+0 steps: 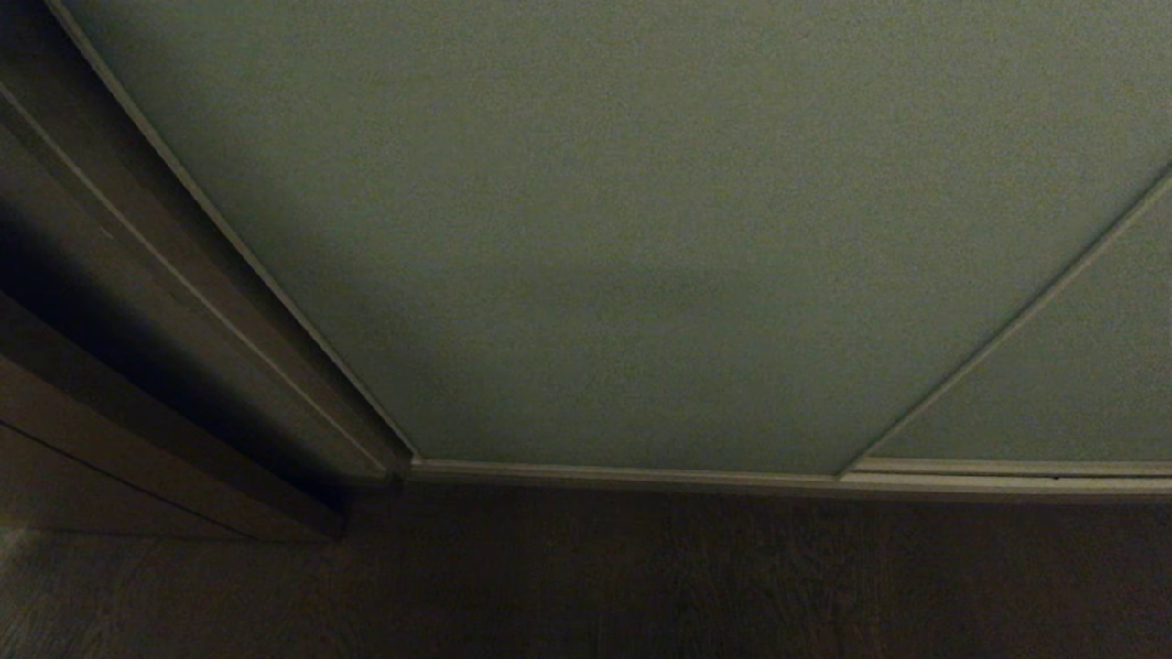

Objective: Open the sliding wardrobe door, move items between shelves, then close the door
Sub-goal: Open the door

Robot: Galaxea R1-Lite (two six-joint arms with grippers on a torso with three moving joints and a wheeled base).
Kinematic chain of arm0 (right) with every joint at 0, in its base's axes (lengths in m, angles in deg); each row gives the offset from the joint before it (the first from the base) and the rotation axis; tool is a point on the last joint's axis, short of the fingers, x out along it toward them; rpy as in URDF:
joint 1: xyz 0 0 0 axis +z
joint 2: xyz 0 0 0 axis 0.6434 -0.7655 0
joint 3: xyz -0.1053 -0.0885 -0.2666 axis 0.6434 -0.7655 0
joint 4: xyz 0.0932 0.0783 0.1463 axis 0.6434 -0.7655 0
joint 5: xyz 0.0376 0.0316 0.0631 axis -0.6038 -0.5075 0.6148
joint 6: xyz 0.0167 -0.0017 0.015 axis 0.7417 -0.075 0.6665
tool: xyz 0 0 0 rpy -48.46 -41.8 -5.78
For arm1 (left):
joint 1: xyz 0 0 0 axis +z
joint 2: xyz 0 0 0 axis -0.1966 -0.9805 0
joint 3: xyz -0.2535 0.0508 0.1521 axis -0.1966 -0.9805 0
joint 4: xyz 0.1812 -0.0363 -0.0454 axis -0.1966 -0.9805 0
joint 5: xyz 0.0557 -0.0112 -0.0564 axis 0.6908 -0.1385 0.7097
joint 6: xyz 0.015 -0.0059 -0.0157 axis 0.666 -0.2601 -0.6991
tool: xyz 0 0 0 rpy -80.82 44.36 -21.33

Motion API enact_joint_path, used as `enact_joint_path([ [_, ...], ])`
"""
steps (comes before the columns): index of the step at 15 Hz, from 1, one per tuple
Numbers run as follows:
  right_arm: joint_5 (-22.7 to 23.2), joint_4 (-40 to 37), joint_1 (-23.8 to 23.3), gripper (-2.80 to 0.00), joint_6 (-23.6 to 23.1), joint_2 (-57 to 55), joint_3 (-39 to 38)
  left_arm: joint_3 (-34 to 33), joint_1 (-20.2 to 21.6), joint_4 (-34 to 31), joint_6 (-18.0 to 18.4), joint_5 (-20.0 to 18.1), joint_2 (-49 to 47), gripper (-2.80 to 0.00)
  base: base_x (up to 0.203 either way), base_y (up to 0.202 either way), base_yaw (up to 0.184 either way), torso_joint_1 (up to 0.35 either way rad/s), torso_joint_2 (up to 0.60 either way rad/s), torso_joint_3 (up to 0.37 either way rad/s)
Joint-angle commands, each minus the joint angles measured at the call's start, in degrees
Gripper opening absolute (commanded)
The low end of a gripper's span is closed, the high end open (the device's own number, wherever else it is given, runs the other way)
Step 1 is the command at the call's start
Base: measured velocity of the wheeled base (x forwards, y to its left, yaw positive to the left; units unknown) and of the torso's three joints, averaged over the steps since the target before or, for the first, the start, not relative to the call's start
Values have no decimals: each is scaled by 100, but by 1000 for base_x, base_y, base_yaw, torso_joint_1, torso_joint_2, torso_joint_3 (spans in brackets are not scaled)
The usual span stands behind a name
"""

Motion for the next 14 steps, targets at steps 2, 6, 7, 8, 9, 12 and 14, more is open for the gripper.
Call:
enact_joint_path([
  [2, 1, 1, 1, -280, -3, 1, 0, 146, -64, -32, -12, -16, -175, -280, 0, 0, 0, 0, 0, 0],
  [6, 1, 1, 1, -280, -3, 1, 0, 338, -199, -32, -13, -19, -333, -280, 0, 0, 0, 0, 0, 0],
  [7, 1, 1, 1, -280, -3, 1, 0, 365, -243, -32, -5, -19, -346, -280, 0, 0, 0, 0, 0, 0],
  [8, 1, 1, 1, -280, -3, 1, 0, 373, -303, -32, -4, -19, -358, -280, 0, 0, 0, 0, 0, 0],
  [9, 1, 1, 1, -280, -3, 1, 0, 382, -349, -32, 4, -19, -368, -280, 0, 0, 0, 0, 0, 0],
  [12, 1, 1, 1, -280, -3, 1, 0, 373, -564, -39, 64, -17, -329, -280, 0, 0, 0, 0, 0, 0],
  [14, 1, 1, 1, -280, -3, 1, 0, 381, -714, -208, 103, -11, -273, -280, 0, 0, 0, 0, 0, 0],
])
